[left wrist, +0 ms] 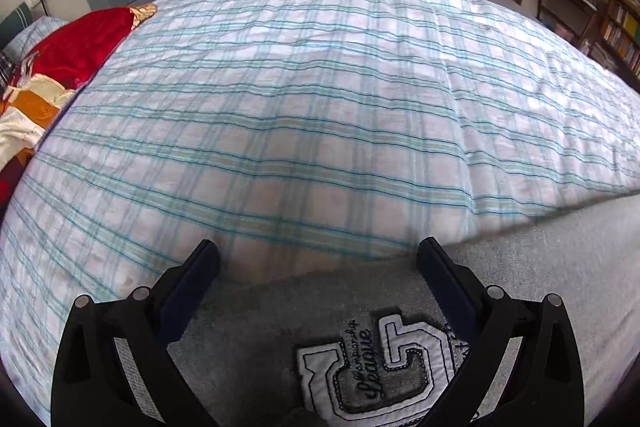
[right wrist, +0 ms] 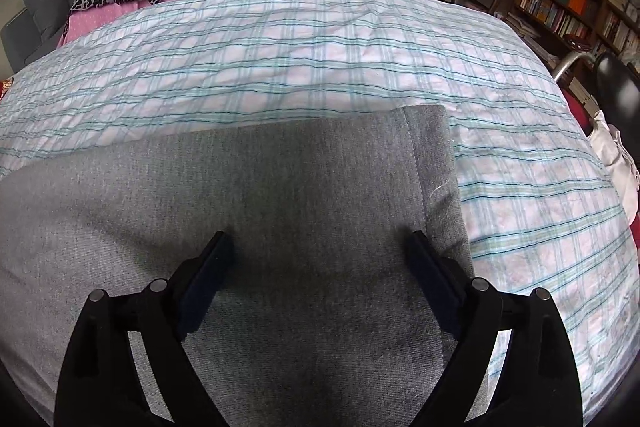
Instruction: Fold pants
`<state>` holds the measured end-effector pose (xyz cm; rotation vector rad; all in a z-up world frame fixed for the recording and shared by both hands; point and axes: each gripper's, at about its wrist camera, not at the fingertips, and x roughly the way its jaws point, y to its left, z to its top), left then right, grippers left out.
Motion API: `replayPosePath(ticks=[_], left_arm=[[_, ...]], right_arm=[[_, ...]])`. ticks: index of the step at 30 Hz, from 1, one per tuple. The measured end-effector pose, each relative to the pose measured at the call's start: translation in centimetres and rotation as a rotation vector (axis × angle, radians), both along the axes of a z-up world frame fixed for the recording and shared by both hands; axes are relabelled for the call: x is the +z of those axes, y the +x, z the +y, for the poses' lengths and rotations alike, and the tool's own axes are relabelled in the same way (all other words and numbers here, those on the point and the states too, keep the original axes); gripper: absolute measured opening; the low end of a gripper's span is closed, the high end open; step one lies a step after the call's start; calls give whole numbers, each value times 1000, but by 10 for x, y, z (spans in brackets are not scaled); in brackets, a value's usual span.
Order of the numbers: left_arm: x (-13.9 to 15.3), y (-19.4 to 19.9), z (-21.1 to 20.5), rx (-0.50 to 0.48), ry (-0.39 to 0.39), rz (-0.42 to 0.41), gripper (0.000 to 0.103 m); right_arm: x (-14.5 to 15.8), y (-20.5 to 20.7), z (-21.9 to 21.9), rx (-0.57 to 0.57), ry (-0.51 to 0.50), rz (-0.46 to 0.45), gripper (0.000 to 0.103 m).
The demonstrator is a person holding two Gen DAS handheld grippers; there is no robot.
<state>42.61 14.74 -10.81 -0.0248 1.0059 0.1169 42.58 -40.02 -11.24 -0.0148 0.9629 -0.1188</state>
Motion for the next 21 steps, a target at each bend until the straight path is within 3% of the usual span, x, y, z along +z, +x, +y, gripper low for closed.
replayPosePath(ticks=[2, 4, 8, 13, 18, 21], left_arm=[[10, -10, 4, 20, -12, -20, 98], [24, -26, -3, -12, -6, -59, 98], [44, -64, -43, -167, -34, -96, 98], [36, -98, -90, -310, -24, -57, 98], [4, -104, -96, -309, 13, 20, 98], [-6, -96, -88, -285, 1, 19, 98]], right_arm=[[15, -11, 3, -28, 50, -8, 90], [35, -29, 17, 29, 132, -43, 90], [55, -64, 74, 192, 92, -60, 90], [45, -92, 124, 313, 115, 8, 90], [22, -102, 146, 328, 62, 71, 90], [1, -93, 146, 301, 65, 139, 90]])
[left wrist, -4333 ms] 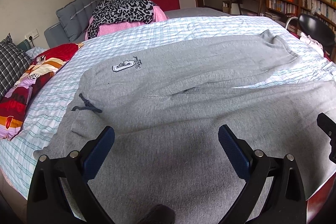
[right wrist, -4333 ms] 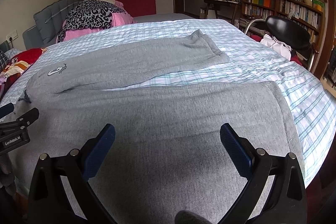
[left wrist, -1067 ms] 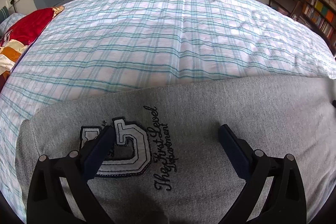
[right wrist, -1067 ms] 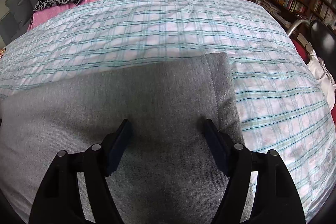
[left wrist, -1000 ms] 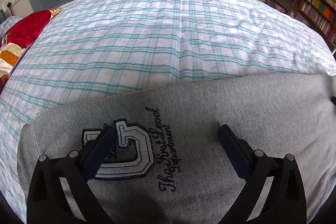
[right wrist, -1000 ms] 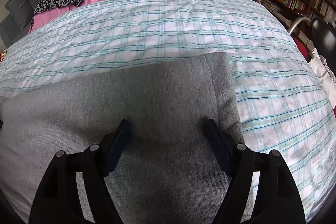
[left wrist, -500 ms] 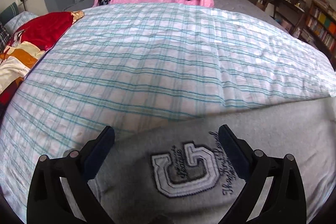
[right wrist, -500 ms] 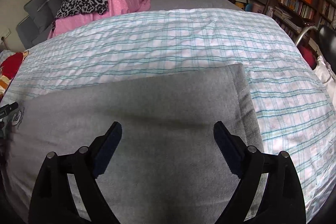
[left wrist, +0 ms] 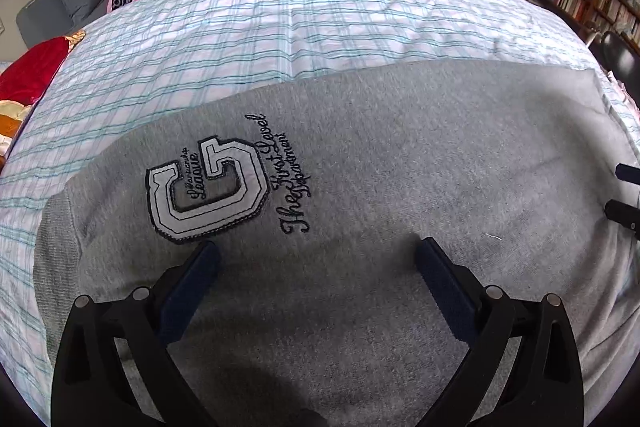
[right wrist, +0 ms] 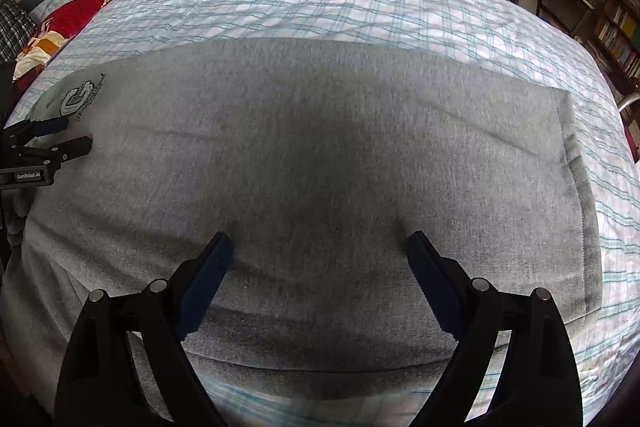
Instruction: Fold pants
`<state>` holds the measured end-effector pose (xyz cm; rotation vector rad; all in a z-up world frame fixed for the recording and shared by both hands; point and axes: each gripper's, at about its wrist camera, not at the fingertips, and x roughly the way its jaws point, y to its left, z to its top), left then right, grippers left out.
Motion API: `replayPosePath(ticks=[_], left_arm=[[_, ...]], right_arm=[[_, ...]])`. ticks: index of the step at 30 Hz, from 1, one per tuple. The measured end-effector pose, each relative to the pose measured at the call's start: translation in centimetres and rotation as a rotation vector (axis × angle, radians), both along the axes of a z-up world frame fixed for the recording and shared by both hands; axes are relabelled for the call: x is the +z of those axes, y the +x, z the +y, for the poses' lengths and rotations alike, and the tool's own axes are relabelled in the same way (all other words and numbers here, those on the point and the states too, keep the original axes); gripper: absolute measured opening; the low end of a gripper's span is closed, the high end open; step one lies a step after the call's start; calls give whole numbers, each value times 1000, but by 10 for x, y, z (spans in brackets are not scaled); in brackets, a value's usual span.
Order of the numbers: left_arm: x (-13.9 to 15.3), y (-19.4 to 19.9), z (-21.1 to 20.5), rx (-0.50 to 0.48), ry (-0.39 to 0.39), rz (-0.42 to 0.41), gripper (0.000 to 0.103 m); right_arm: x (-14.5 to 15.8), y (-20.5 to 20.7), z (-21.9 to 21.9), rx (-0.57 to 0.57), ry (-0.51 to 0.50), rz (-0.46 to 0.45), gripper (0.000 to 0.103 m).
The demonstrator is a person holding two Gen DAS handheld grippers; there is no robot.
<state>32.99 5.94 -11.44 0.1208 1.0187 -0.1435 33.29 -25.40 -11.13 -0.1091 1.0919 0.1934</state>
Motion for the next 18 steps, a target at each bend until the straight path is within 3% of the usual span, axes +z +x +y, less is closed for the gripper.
replayPosePath(ticks=[8, 18], left_arm=[[1, 3, 7, 6, 0, -18, 98], [35, -7, 38, 81, 6, -77, 98]], right_arm=[[-5, -26, -6, 34, -29, 0, 93], [20, -31, -43, -82, 50, -81, 93]])
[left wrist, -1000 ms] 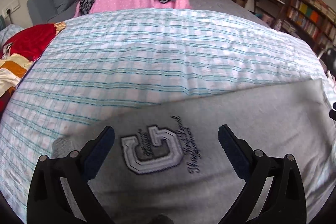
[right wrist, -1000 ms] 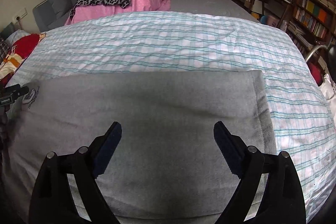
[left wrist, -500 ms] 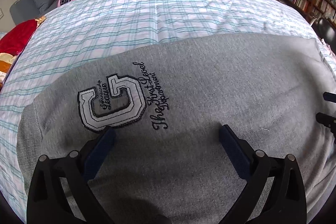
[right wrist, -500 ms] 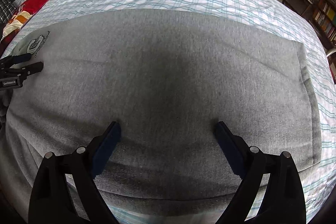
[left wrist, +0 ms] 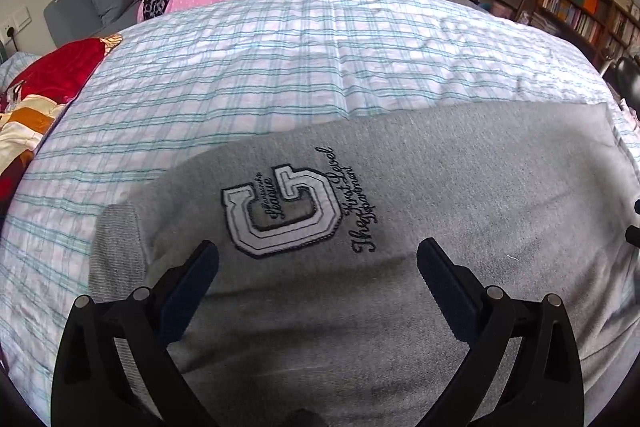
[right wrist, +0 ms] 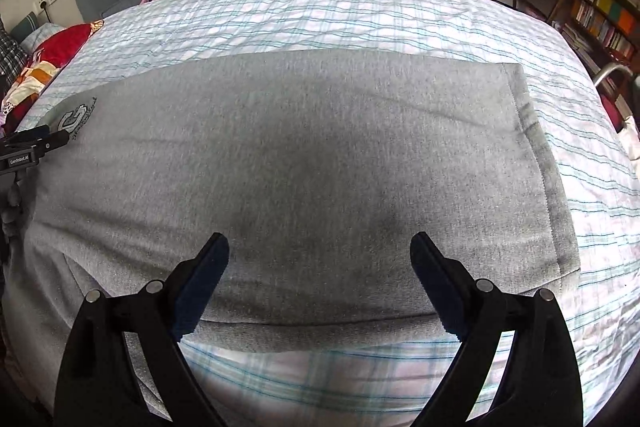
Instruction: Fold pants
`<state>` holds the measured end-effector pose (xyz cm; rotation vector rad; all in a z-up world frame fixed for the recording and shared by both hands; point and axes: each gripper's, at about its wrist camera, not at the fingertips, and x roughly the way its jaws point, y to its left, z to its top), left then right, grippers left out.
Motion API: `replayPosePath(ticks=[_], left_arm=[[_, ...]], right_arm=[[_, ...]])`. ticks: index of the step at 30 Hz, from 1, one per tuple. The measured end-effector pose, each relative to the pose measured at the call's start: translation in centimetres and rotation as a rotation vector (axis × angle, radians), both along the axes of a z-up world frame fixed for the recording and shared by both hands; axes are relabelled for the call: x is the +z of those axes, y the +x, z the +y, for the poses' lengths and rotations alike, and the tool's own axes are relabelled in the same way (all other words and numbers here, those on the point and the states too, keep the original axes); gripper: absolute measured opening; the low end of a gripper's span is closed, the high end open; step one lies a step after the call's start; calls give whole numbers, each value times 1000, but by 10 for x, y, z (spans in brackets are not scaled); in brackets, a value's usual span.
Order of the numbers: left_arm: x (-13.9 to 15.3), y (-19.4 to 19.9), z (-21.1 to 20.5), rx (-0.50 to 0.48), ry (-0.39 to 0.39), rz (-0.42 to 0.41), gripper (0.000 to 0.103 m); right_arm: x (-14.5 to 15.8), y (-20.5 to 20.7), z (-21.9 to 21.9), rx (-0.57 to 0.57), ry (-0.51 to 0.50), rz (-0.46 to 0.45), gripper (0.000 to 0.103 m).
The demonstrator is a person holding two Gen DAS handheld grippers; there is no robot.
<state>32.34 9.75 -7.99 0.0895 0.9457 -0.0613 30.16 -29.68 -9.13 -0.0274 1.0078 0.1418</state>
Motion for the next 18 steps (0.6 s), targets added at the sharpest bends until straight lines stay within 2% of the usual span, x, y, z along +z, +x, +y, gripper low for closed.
replayPosePath(ticks=[9, 16, 18], left_arm=[[16, 17, 79, 160, 5, -28, 98], [1, 34, 117, 228, -34, 19, 98], [-8, 37, 122, 238, -61, 54, 93]], right_arm=[[-2, 3, 14, 20, 10, -3, 93], [-3, 6, 21, 24, 10, -7, 93], [-3, 7, 20, 21, 9, -7, 93]])
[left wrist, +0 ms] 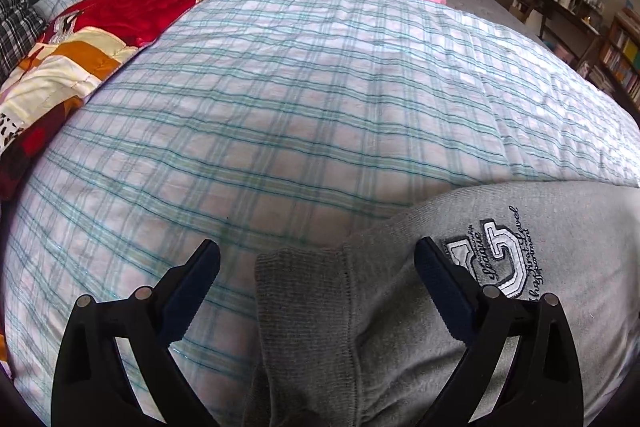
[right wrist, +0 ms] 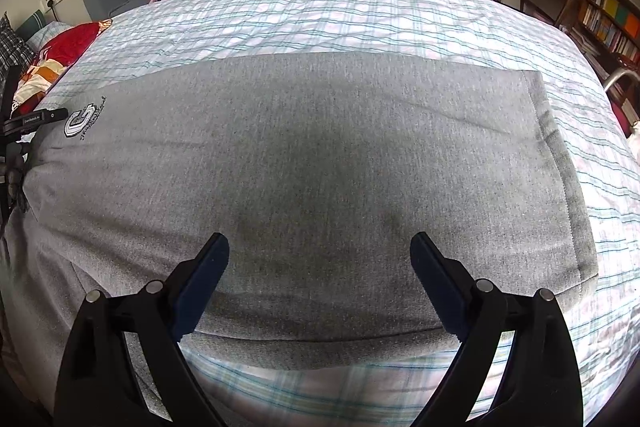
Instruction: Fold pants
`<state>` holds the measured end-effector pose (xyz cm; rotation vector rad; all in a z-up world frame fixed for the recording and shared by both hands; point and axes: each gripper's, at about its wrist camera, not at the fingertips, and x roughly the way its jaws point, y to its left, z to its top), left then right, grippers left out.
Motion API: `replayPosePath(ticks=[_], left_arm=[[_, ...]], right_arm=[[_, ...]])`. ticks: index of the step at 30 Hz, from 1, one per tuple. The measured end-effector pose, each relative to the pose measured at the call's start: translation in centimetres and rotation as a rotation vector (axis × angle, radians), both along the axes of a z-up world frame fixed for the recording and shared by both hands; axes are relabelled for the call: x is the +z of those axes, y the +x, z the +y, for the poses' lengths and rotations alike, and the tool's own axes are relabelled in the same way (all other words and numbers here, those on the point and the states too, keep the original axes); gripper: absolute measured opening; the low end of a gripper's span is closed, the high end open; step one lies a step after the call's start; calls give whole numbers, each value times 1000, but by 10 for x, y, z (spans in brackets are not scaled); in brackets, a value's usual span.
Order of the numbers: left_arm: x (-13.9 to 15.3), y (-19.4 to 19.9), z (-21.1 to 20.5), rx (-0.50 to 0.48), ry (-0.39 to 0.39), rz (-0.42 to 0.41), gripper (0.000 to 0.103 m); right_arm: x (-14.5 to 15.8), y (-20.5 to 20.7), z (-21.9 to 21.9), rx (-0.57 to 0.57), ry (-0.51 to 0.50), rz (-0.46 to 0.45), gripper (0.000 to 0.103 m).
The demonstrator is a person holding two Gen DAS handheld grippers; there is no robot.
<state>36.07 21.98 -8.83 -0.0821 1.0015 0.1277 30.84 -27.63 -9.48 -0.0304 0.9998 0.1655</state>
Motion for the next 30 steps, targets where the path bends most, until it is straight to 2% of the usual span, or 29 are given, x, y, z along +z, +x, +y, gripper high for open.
replayPosePath(ticks=[4, 6, 14, 23, 26, 30], left_arm=[[-7, 2, 6, 4, -34, -6, 92], [-6, 2, 5, -5, -35, -11, 87], [0, -6, -17, -99, 0, -60, 43], [0, -9, -22, -101, 13, -92, 41], [0, -9, -22, -100, 18, -94, 41], [-1, -9, -22, -96, 19, -95, 41]], right_arm=[[-3, 3, -2, -8, 4, 3, 93], [-3, 4, -4, -15, 9, 2, 93], [5, 12, -32, -96, 26, -44, 93], [34, 44, -132, -368, 9, -147, 92], [38, 62, -169, -455, 28, -152, 91], [36, 90, -204, -505, 61, -149, 88]])
